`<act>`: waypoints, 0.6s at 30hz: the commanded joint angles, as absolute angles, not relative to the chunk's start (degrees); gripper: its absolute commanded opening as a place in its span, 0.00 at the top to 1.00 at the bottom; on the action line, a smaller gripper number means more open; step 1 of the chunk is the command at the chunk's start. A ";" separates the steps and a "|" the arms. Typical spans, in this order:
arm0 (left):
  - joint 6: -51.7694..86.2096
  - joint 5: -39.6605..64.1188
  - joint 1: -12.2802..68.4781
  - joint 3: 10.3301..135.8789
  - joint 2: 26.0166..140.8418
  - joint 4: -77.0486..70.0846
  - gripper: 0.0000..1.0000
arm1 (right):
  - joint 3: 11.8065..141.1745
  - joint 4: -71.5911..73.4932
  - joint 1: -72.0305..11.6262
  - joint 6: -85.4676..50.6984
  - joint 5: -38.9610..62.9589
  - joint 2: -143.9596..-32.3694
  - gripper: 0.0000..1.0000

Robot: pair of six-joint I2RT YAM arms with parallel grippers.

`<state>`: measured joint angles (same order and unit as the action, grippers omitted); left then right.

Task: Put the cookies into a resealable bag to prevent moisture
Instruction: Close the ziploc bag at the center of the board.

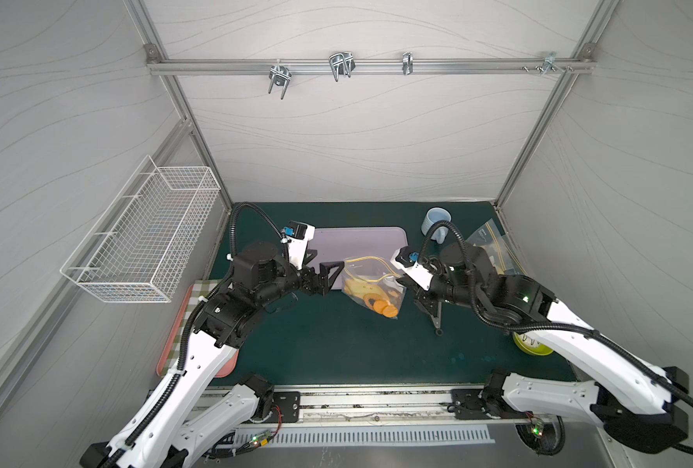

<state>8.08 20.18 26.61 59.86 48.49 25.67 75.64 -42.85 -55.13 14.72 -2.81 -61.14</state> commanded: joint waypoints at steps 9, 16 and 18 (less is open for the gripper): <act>-6.51 41.17 26.26 58.02 44.24 17.44 0.02 | 88.97 -60.03 -50.16 25.93 7.31 -62.90 1.00; -10.21 43.03 26.28 56.53 46.10 12.37 0.10 | 90.52 -60.60 -50.20 26.89 13.50 -61.99 1.00; -10.92 44.42 26.27 56.16 45.89 11.36 0.12 | 90.40 -60.64 -50.17 27.06 14.29 -61.88 1.00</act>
